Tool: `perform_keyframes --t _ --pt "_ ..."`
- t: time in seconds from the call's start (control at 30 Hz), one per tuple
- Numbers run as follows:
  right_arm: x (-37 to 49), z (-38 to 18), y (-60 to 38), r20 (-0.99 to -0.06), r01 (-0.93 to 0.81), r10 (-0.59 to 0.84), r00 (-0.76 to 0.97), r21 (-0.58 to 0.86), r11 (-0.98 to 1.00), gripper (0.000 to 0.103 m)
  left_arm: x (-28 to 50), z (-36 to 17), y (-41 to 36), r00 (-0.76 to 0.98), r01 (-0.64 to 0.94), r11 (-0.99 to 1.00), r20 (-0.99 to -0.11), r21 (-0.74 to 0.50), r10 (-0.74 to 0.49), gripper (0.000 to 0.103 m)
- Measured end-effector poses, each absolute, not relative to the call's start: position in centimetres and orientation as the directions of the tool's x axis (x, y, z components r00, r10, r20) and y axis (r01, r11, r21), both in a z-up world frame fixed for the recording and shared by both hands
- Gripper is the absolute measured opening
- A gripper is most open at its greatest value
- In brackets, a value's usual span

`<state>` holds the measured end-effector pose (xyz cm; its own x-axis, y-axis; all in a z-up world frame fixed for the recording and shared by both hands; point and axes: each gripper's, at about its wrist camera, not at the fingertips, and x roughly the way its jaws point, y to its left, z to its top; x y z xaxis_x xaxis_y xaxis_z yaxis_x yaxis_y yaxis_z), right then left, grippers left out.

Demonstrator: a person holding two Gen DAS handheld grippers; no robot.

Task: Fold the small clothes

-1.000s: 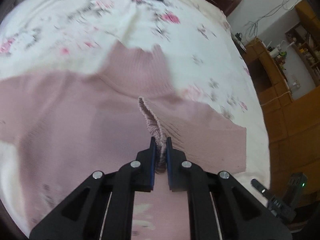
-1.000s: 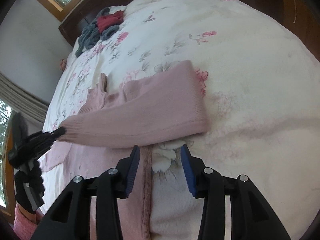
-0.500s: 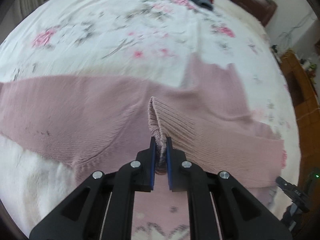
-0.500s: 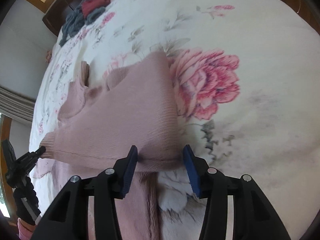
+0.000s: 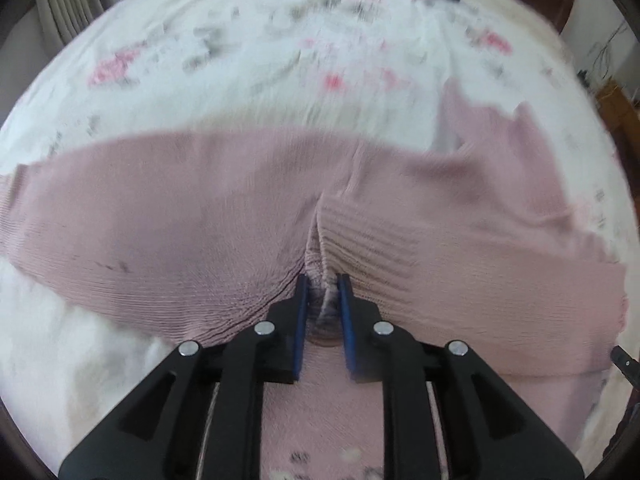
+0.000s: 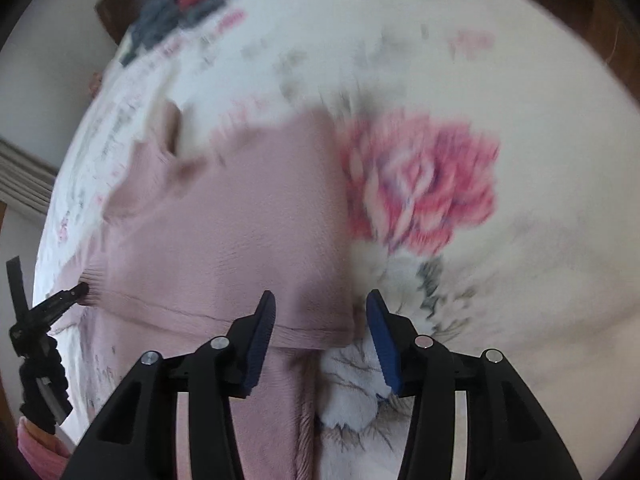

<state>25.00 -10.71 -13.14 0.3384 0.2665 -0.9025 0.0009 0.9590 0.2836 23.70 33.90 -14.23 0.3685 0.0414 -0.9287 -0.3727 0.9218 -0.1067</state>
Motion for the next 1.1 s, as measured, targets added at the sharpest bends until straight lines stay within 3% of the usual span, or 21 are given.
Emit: perform_keyframes --t 0.1,0.17,0.5,0.73,0.8,0.87,0.93,1.1 --pt "24.6 -11.1 -9.7 -0.871 -0.047 0.340 0.356 0.346 0.937 0.049 23.3 -11.1 32.1 0.453 -0.334 0.936 -0.890 -0.109 0.057 0.020" --pt "24.6 -11.2 -8.2 -0.872 -0.077 0.362 0.331 0.357 0.931 0.049 23.6 -10.7 30.5 0.463 -0.295 0.945 -0.886 -0.140 0.013 0.027" --pt "25.1 -16.9 -6.2 -0.910 -0.058 0.322 0.260 0.318 0.946 0.048 25.0 -18.5 28.0 0.312 -0.271 0.957 -0.950 -0.105 -0.016 0.027" --pt "25.2 -16.7 -5.4 -0.923 -0.055 0.289 0.253 0.284 0.957 0.048 24.4 -17.4 28.9 0.309 -0.269 0.956 -0.951 -0.116 -0.029 0.028" --pt "24.6 -15.0 -5.3 -0.908 -0.066 0.321 0.269 0.316 0.947 0.049 23.0 -15.6 30.6 0.346 -0.271 0.953 -0.938 -0.137 -0.037 0.037" --pt "23.7 -13.2 -4.7 -0.895 -0.101 0.339 0.290 0.323 0.941 0.049 20.4 -13.4 33.7 0.396 -0.296 0.945 -0.918 -0.139 -0.011 0.060" --pt "22.8 -12.3 -3.5 -0.892 -0.134 0.347 0.291 0.321 0.937 0.049 18.4 -12.4 37.0 0.406 -0.341 0.933 -0.913 -0.119 0.032 0.066" --pt "20.4 -11.7 0.3 -0.873 -0.199 0.418 0.252 0.376 0.905 0.049 11.5 -11.8 49.2 0.371 -0.530 0.843 -0.919 -0.092 0.133 0.066"
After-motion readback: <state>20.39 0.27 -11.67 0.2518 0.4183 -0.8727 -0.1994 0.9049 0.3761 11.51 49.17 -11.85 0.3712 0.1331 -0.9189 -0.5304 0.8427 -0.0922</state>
